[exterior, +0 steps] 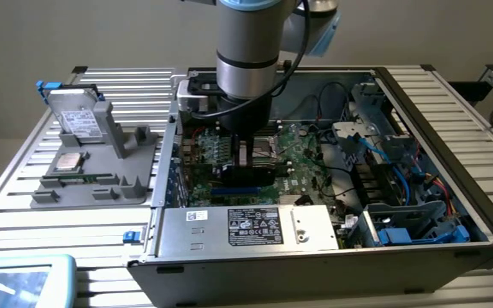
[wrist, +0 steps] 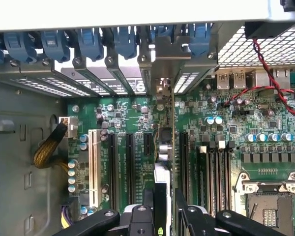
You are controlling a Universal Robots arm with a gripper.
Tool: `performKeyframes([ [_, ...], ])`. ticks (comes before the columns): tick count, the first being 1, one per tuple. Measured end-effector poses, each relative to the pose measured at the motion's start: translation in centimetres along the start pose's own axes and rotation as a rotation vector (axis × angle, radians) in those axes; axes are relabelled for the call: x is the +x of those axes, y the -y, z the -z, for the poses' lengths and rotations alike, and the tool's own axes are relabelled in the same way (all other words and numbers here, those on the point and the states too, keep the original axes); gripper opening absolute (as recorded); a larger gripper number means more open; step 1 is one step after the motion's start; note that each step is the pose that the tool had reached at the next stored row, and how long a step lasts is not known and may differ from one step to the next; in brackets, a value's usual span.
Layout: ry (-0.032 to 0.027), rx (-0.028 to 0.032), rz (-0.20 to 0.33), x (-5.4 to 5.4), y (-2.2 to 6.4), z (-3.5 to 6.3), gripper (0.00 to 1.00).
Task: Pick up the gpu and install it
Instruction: 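Insert the gpu into the slot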
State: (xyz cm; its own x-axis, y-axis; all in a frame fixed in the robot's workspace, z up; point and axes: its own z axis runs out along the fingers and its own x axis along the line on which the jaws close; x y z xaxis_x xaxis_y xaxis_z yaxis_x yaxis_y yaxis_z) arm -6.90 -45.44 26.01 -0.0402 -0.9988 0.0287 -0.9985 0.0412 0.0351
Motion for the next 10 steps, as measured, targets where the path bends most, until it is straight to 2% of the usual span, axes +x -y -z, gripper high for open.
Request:
performKeyframes([
  [2,0.0021,-0.0002,0.0,0.01,-0.01,0.0,0.27],
  [6,0.0121,-0.0006,0.0,0.09,-0.02,-0.01,0.27],
  [10,0.0127,-0.0005,0.0,0.1,-0.01,-0.02,0.27],
])
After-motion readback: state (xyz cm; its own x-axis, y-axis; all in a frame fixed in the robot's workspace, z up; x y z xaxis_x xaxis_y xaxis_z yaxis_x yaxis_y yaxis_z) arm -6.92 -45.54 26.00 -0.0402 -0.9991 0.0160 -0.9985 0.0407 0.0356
